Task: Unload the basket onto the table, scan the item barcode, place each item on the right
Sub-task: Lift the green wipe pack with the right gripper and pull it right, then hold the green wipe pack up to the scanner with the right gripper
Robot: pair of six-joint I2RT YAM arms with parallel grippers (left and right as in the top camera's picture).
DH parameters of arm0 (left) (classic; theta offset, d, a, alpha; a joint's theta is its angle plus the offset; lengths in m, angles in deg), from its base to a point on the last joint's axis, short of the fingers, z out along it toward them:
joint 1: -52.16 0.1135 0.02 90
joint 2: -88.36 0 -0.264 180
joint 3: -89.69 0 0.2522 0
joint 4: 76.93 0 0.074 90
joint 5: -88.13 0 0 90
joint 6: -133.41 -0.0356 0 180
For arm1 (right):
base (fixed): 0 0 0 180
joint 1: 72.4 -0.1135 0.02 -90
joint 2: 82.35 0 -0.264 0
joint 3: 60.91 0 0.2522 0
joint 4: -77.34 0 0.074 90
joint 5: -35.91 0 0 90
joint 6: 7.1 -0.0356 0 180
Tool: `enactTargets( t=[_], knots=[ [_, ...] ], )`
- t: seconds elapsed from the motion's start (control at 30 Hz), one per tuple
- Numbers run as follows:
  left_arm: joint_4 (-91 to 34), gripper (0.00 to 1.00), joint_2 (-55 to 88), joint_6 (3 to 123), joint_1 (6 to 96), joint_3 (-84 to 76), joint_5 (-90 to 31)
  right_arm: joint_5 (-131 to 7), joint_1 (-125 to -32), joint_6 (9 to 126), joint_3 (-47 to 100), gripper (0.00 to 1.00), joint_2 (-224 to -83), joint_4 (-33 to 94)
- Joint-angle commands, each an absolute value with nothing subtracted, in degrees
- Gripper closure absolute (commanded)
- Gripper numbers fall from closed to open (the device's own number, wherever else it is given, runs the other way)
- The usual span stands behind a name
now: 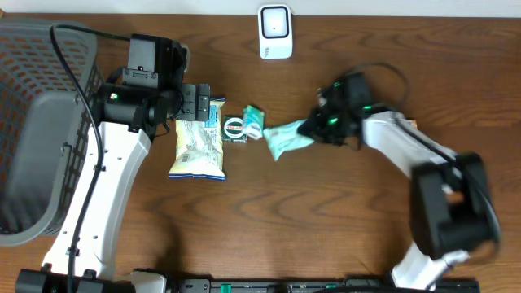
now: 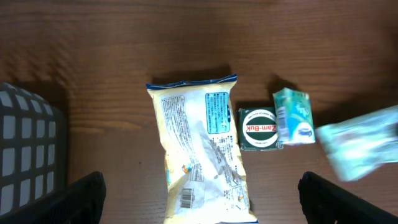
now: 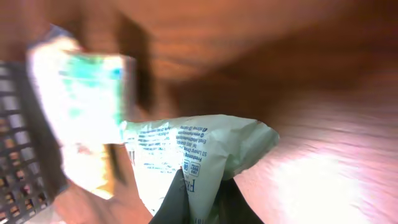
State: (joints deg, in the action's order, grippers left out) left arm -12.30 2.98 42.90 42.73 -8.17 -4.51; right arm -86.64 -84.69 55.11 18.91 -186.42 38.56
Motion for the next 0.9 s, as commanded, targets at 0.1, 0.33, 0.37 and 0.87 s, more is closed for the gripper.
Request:
enactTargets(
  t=[0.1,0.33,0.37,0.87],
  knots=[
    [-12.2,0.02,3.0,41.9,43.0,-8.7,-4.2,-91.3,-76.6,69.8,19.4,0.99,-169.8,33.5],
    [-12.2,0.02,3.0,41.9,43.0,-8.7,-4.2,-94.8,-73.4,72.7,19.4,0.99,-160.1,29.3],
    [-12.2,0.02,3.0,41.9,43.0,-8.7,-4.2,-95.0,-73.4,72.7,19.4,0.99,-158.8,29.2],
    [-12.2,0.02,3.0,41.9,43.0,-8.7,-4.2,-76.6,-80.7,67.8,29.1,0.99,-162.6,22.1]
  ],
)
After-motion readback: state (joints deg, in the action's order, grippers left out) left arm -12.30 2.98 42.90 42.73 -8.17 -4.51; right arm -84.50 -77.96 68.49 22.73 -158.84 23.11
